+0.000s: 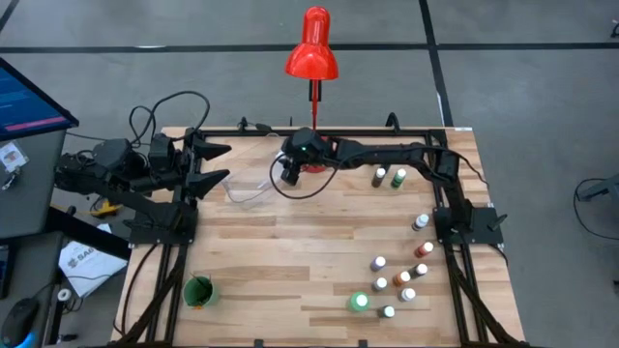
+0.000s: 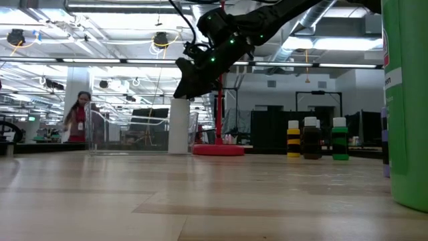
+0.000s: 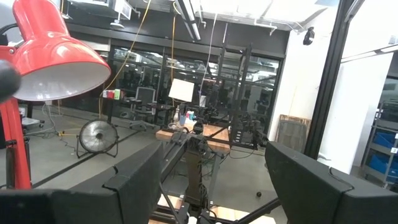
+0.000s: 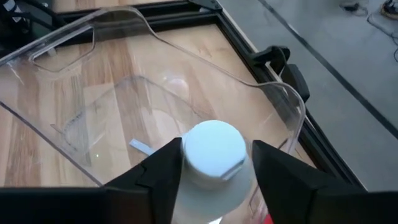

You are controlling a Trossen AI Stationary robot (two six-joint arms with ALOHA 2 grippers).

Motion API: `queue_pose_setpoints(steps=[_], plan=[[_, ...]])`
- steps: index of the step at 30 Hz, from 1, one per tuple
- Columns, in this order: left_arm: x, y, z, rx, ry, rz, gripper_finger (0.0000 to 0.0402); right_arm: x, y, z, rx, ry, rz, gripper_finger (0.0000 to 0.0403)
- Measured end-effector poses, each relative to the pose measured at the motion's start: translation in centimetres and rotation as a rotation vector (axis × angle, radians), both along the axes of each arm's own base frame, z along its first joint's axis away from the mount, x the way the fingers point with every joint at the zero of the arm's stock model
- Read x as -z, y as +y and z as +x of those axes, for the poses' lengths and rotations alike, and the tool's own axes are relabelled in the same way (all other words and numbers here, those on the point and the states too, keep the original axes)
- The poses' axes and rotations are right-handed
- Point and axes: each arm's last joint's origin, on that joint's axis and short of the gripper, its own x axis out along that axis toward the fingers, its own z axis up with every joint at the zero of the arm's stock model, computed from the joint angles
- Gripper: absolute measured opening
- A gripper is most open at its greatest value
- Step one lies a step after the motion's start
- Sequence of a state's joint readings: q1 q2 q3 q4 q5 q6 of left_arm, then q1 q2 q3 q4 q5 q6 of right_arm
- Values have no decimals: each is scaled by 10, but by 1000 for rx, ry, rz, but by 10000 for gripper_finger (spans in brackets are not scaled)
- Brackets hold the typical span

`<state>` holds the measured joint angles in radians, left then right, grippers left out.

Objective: Pick & Place Paint Supplies
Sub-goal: Put the white paint bottle into the transparent bin, then put the green paint bottle into the transparent bin

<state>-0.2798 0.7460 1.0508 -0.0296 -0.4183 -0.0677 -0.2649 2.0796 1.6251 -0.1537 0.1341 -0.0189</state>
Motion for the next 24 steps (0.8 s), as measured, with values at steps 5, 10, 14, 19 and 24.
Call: queue_pose_setpoints(steps=[5,10,14,19,24], plan=[[0,0,0,0,0,0,273,-15,0,2,-18,51,1,248],[0,0,0,0,0,0,273,-46,1,0,-73,115,-11,274],[0,0,0,0,0,0,273,-66,2,-2,-85,122,-24,276],[0,0,0,0,0,0,273,-67,3,-4,-86,149,-16,276],[0,0,0,0,0,0,273,-73,6,-13,-81,183,6,276]])
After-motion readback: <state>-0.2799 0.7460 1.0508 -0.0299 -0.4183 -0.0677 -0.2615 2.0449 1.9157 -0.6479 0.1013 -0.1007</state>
